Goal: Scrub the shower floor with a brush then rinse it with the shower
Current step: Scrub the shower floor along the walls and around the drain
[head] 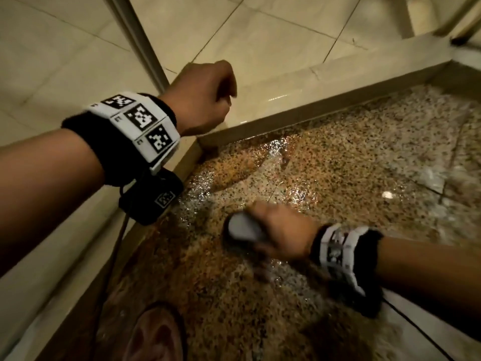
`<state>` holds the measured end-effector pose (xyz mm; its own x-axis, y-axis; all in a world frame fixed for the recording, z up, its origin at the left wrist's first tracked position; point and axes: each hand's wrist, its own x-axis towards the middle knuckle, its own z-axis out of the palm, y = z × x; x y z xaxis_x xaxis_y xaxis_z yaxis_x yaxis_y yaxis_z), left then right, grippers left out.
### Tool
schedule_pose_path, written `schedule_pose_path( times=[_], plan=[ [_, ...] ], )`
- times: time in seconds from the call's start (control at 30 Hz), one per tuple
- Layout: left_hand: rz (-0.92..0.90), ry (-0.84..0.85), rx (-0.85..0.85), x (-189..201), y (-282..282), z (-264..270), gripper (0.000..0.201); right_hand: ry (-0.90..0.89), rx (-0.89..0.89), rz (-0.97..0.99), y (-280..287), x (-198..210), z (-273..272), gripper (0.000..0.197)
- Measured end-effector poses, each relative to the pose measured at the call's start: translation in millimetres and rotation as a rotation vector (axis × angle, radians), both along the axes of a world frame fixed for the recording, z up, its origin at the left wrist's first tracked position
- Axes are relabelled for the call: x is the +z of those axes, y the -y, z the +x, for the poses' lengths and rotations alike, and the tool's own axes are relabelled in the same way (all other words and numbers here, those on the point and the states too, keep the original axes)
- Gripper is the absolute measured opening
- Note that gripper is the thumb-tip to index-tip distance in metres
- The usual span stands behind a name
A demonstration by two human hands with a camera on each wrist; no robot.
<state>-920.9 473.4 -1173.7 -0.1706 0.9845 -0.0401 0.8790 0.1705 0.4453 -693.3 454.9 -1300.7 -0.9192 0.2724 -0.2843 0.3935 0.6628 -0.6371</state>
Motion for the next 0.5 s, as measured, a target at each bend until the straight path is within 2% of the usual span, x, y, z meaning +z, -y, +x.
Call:
schedule_pose_path(
  times=[0.1,0.13,0.17,0.2,0.27,0.3,0.33,0.37,0.4,0.43,0.47,0.5],
  plan=[
    [-0.02,-0.001,0.012,-8.1,13.3,-6.5,0.021,-0.021,-0.595,0.134,-68.0,-1.9,-28.6,0.045],
    [-0.044,-0.007,-0.003,-11.3,15.8,-6.4,0.021,-0.016,-0.687,0.155,-74.7,-8.3,-34.0,0.047],
    [-0.065,-0.014,-0.017,-13.5,17.5,-6.1,0.021,-0.009,-0.664,0.153,-65.1,-10.1,-36.4,0.047],
    [-0.078,-0.023,-0.029,-13.9,18.6,-6.3,0.021,-0.044,-0.527,0.13,-44.7,-11.2,-37.5,0.045],
    [-0.075,-0.026,-0.034,-15.2,18.1,-6.5,0.02,-0.027,-0.109,0.059,4.4,-6.4,-29.9,0.045],
    [-0.072,-0.026,-0.035,-17.0,17.7,-5.6,0.02,-0.018,0.003,0.025,6.5,-3.9,-27.9,0.043],
    [-0.086,-0.032,-0.04,-20.1,18.5,-3.4,0.021,-0.048,-0.03,0.03,-5.8,-1.6,-32.8,0.038],
    [-0.124,-0.04,-0.05,-24.6,20.4,0.9,0.023,-0.068,-0.189,0.051,-24.8,-1.1,-41.6,0.034],
    [-0.187,-0.052,-0.069,-29.9,23.5,6.0,0.028,-0.075,-0.425,0.087,-48.7,-1.8,-50.3,0.034],
    [-0.261,-0.073,-0.102,-36.5,27.1,12.6,0.038,-0.039,-0.62,0.127,-67.8,1.2,-54.2,0.038],
    [-0.333,-0.108,-0.147,-42.5,29.7,19.0,0.049,-0.016,-0.695,0.156,-74.1,0.5,-54.6,0.042],
    [-0.394,-0.157,-0.198,-47.5,31.1,23.6,0.061,-0.009,-0.629,0.16,-66.3,-0.3,-51.5,0.043]
  ],
)
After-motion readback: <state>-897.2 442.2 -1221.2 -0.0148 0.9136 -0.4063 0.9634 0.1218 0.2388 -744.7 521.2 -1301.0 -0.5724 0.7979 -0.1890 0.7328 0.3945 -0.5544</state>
